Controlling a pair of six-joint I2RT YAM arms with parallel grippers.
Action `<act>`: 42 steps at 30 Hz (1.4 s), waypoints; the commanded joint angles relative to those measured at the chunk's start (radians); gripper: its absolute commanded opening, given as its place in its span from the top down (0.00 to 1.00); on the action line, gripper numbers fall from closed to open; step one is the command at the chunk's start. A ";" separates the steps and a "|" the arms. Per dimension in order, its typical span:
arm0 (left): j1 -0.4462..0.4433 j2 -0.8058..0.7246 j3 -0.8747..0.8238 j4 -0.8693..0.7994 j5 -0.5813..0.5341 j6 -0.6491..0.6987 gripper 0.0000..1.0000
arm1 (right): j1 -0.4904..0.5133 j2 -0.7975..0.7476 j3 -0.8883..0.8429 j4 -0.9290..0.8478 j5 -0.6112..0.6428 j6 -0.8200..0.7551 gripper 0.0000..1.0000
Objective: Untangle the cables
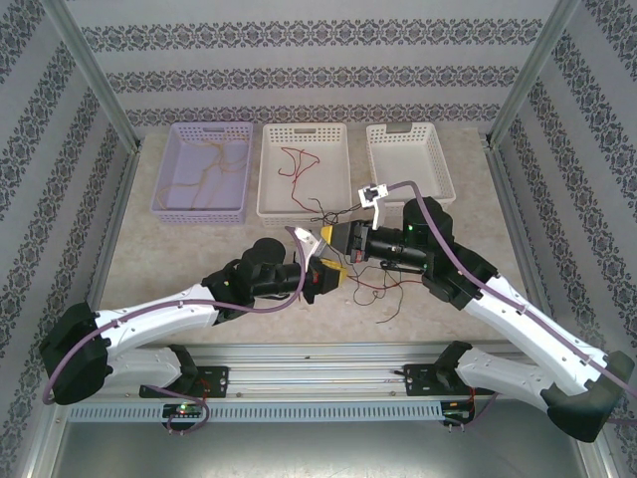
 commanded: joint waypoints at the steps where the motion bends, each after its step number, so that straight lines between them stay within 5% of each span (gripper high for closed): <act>1: -0.014 -0.029 -0.015 0.078 0.007 -0.007 1.00 | -0.008 -0.014 -0.023 0.005 -0.013 0.008 1.00; 4: -0.014 -0.052 -0.035 0.080 0.009 -0.022 1.00 | -0.018 -0.027 -0.022 -0.054 0.040 -0.017 1.00; 14: -0.014 -0.144 -0.099 0.023 -0.022 -0.060 1.00 | -0.174 -0.081 -0.122 -0.098 0.021 -0.019 0.60; 22: -0.014 -0.214 -0.112 -0.037 -0.060 -0.072 1.00 | -0.260 -0.129 -0.168 -0.194 0.057 -0.076 0.45; 30: -0.012 -0.312 -0.101 -0.166 -0.122 -0.059 1.00 | -0.281 -0.156 -0.301 -0.116 -0.019 -0.050 0.45; 42: -0.012 -0.317 -0.087 -0.177 -0.097 -0.046 1.00 | -0.089 -0.042 -0.421 0.154 -0.030 -0.029 0.46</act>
